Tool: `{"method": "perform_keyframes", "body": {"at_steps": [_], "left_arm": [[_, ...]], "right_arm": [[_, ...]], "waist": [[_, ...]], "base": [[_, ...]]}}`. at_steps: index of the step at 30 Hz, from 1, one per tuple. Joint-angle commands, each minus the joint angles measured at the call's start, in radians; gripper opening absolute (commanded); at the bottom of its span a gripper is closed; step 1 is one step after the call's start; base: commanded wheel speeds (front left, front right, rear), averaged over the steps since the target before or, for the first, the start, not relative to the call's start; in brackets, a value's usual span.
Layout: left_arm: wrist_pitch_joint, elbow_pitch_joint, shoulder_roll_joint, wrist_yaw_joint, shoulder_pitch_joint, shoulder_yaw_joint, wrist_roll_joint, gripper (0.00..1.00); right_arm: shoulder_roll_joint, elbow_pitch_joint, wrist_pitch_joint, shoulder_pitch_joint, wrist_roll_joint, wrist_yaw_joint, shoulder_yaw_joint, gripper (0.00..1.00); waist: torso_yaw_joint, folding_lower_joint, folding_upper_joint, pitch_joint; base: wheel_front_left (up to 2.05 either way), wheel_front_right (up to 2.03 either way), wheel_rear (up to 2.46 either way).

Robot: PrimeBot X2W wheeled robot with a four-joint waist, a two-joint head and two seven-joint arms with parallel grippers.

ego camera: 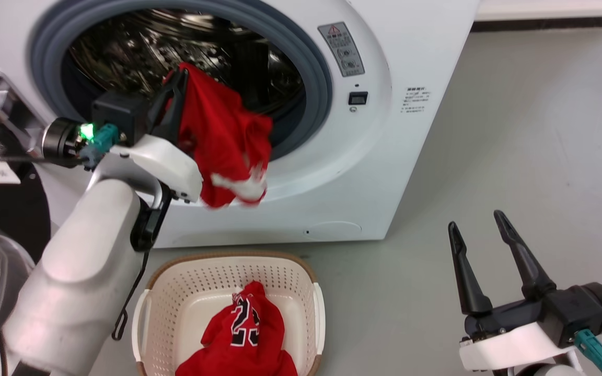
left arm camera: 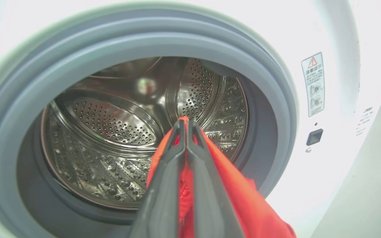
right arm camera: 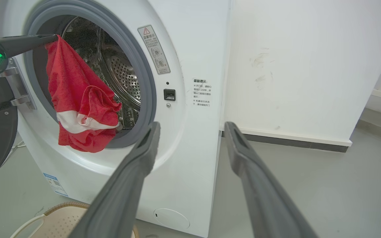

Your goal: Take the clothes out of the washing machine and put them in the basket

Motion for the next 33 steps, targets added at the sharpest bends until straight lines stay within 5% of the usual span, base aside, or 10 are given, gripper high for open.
{"method": "perform_keyframes", "body": {"at_steps": [1,21,27,33], "left_arm": [[0.006,-0.045,0.013,0.015,0.029,-0.002,0.003,0.0],[0.182,-0.71,0.194,0.204,0.307,0.001,0.036,0.0],[0.208,-0.819,0.221,0.238,0.416,-0.017,0.025,0.0],[0.18,-0.775,0.196,0.232,0.502,-0.05,-0.009,0.0]], "right_arm": [[0.001,0.004,-0.002,0.015,-0.001,-0.001,0.0,1.0],[0.001,0.013,-0.002,0.079,-0.003,-0.001,0.0,1.0],[0.001,0.004,-0.002,0.061,-0.001,-0.001,0.001,1.0],[0.001,-0.002,-0.002,0.029,-0.007,-0.001,-0.004,1.0]], "waist": [[0.011,0.0002,-0.0001,-0.023],[0.043,0.0002,-0.0001,-0.117],[0.047,0.0002,-0.0001,-0.089],[0.041,0.0002,-0.0001,-0.028]], "base": [[0.0,0.0,0.0],[0.0,0.0,0.0],[0.0,0.0,0.0],[0.0,0.0,0.0]]}}
